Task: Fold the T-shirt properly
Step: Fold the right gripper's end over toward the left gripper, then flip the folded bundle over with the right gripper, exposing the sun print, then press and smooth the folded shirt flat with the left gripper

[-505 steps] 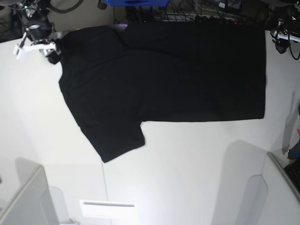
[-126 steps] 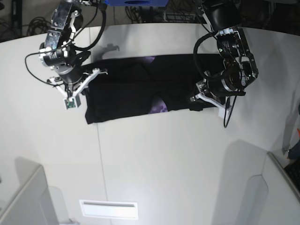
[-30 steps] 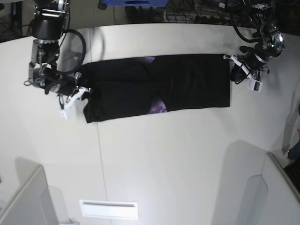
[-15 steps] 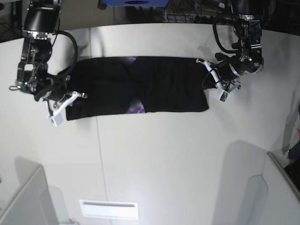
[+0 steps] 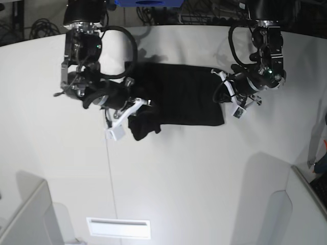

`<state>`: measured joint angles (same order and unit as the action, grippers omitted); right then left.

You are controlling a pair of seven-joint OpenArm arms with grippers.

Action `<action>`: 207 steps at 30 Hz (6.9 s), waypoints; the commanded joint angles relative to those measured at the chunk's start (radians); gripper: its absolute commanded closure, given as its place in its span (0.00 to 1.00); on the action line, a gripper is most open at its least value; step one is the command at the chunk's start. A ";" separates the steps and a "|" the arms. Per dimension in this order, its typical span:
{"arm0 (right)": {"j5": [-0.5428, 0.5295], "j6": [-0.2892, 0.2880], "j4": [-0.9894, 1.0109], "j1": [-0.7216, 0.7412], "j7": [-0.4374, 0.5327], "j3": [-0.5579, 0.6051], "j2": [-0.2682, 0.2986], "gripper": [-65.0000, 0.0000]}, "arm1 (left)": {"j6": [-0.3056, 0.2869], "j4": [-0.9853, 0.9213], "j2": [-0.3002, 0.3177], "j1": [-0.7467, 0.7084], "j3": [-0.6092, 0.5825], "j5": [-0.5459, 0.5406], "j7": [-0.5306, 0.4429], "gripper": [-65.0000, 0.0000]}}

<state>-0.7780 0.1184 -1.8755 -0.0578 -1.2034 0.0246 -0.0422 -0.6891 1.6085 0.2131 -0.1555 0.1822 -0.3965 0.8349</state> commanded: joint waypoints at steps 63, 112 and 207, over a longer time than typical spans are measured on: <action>-0.025 0.106 0.138 0.111 0.377 0.381 -0.005 1.00 | -0.009 0.111 0.033 -0.017 -0.088 -0.015 -0.010 1.00; -0.025 0.108 0.310 0.172 0.383 0.608 -0.049 0.38 | -0.009 0.304 0.127 -0.349 0.478 -0.112 0.074 1.00; -0.059 0.048 -0.091 -0.425 0.483 -0.357 0.219 1.00 | -0.009 -0.112 0.133 0.658 -1.251 0.333 0.065 1.00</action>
<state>-0.8310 0.1745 -1.9518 -0.4839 -0.7479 -0.3233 0.1658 -0.7029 1.5028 0.3473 0.4965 -1.0676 -0.0856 0.8791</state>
